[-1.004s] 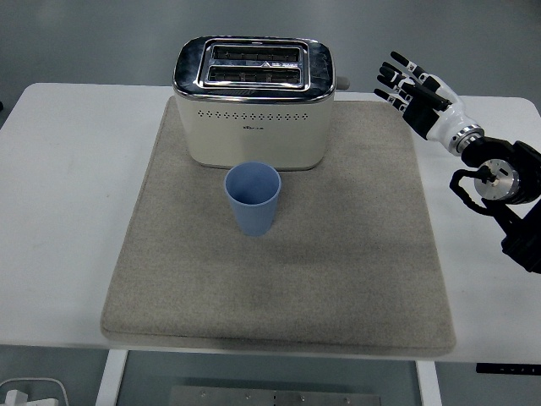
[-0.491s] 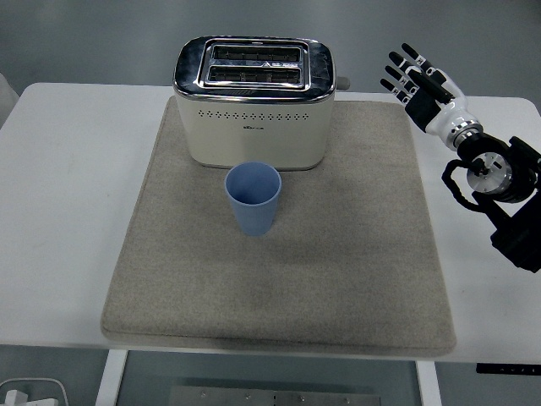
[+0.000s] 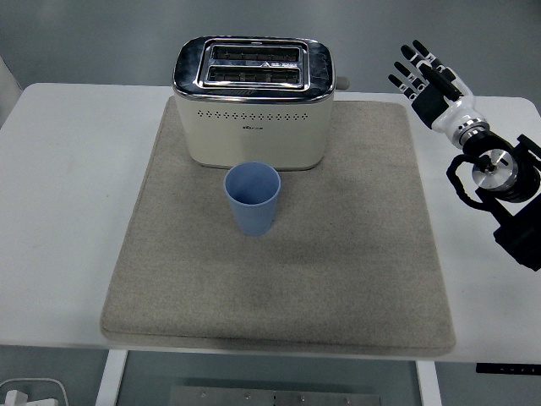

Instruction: Put the water cup in front of the bread machine

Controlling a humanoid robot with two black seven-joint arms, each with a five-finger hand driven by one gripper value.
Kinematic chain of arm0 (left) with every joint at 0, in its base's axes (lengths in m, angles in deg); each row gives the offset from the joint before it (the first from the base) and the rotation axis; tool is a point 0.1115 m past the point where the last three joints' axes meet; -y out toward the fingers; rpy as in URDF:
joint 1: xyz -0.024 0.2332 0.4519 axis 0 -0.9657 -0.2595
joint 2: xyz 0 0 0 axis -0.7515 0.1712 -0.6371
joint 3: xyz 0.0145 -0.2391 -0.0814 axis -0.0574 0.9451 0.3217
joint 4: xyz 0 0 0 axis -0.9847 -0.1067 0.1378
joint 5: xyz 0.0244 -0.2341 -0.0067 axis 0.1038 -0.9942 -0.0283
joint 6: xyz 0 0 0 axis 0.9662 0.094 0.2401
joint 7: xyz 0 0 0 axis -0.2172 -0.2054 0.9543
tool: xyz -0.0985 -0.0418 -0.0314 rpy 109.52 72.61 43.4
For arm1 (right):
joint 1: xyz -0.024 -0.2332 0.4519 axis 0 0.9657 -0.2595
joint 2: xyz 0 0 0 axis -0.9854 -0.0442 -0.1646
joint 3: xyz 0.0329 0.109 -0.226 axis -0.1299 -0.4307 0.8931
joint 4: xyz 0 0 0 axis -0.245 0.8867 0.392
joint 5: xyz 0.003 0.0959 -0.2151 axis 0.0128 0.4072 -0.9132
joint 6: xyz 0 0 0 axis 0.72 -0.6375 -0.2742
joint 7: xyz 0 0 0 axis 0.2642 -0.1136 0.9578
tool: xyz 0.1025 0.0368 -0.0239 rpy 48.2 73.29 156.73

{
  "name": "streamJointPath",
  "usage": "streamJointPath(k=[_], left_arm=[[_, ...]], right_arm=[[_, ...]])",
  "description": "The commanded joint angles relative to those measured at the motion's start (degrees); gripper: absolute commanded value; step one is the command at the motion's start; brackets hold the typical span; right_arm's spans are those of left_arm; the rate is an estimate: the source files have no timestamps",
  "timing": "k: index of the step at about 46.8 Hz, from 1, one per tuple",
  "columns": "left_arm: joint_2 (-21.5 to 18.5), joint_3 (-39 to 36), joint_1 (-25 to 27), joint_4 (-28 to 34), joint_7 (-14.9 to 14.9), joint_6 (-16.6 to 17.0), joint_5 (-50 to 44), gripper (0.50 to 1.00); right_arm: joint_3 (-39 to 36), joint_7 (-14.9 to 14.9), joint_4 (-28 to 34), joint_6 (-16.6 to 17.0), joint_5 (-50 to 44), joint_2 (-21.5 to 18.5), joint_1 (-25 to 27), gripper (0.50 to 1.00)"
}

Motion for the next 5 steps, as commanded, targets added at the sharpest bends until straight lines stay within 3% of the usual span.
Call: streamJointPath(k=[1,5], left_arm=[[0.0,0.0,0.0,0.0,-0.1,0.0,0.0,1.0],[0.0,0.0,0.0,0.0,0.0,0.0,0.0,1.0]], right_arm=[[-0.4,0.0,0.0,0.2,0.0,0.1,0.0,0.928],[-0.7,0.0,0.0,0.2,0.0,0.1,0.1,0.928]])
